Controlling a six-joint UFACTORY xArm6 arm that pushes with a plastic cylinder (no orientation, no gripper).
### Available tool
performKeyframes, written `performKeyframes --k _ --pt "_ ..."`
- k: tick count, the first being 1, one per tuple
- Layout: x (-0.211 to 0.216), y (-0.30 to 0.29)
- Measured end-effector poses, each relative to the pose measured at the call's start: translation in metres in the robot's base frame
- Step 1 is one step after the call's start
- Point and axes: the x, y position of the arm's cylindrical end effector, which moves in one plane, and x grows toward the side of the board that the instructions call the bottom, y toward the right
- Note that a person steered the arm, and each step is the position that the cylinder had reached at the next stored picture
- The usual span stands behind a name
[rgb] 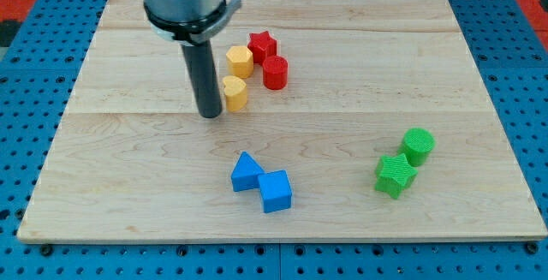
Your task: Slide the yellow heart into the yellow hexagon and red circle
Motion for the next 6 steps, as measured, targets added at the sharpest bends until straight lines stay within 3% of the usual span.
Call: performKeyframes --k 2,3,5,6 --pt "-0.044 0.028" --pt "-0.022 0.046" --pt "0.001 0.269" --pt "0.032 0.278"
